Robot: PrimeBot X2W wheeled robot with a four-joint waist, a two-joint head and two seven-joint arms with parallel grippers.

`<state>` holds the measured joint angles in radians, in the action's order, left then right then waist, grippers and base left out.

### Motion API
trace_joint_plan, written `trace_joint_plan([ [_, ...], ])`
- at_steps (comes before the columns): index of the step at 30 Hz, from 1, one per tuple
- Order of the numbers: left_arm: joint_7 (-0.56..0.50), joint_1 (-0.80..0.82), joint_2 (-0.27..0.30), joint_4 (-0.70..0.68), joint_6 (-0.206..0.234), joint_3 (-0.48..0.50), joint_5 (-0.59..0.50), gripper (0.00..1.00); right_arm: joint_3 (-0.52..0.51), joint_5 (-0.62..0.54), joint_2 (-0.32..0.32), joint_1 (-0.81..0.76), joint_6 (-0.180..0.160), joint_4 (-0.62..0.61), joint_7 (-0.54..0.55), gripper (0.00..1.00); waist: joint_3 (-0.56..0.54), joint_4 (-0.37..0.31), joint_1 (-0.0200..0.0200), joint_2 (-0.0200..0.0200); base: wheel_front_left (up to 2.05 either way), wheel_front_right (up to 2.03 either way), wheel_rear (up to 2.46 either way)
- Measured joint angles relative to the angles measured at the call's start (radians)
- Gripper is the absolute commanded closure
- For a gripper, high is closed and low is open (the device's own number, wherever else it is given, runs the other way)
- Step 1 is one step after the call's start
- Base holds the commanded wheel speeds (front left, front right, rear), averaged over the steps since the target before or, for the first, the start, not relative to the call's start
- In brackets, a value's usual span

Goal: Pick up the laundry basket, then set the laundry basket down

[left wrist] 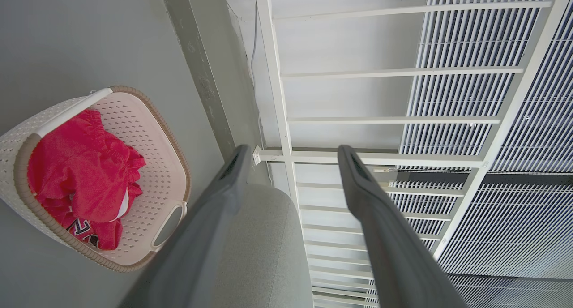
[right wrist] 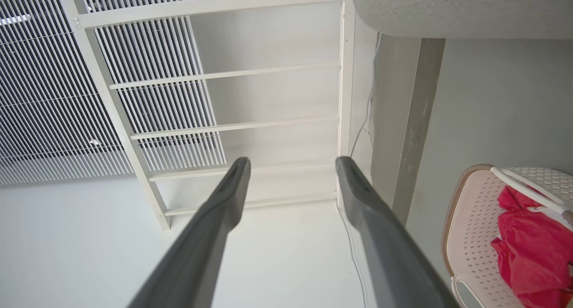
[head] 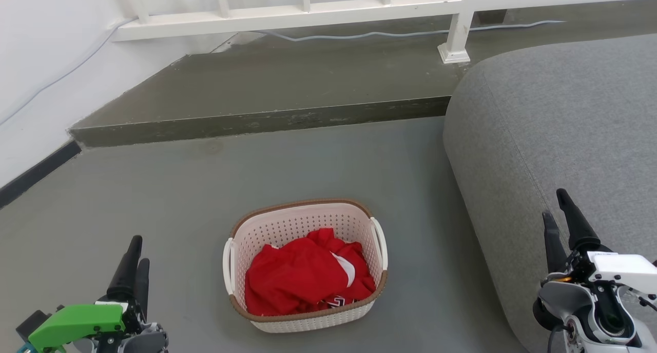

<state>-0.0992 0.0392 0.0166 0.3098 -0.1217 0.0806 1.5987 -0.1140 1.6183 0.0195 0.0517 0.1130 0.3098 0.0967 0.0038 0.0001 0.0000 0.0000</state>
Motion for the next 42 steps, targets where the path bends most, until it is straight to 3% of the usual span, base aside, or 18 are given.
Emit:
trace_joint_plan([
  [17, 0.062, 0.001, 0.005, -0.045, 0.0, -0.032, -0.062, 0.0, 0.073, -0.048, 0.006, 0.01, 0.0, -0.045, -0.049, 0.0, 0.002, 0.0, 0.0, 0.0, 0.0, 0.0, 0.0],
  [29, 0.117, 0.001, 0.046, -0.067, 0.0, -0.073, -0.223, 0.0, 0.17, -0.171, 0.041, 0.034, 0.0, -0.07, -0.106, 0.0, 0.003, 0.0, 0.0, 0.0, 0.0, 0.0, 0.0],
  [42, 0.163, 0.003, 0.068, -0.102, 0.013, -0.093, -0.463, 0.0, 0.282, -0.388, 0.096, 0.077, 0.001, -0.07, -0.161, 0.0, 0.004, -0.001, 0.0, 0.0, 0.0, 0.0, 0.0],
])
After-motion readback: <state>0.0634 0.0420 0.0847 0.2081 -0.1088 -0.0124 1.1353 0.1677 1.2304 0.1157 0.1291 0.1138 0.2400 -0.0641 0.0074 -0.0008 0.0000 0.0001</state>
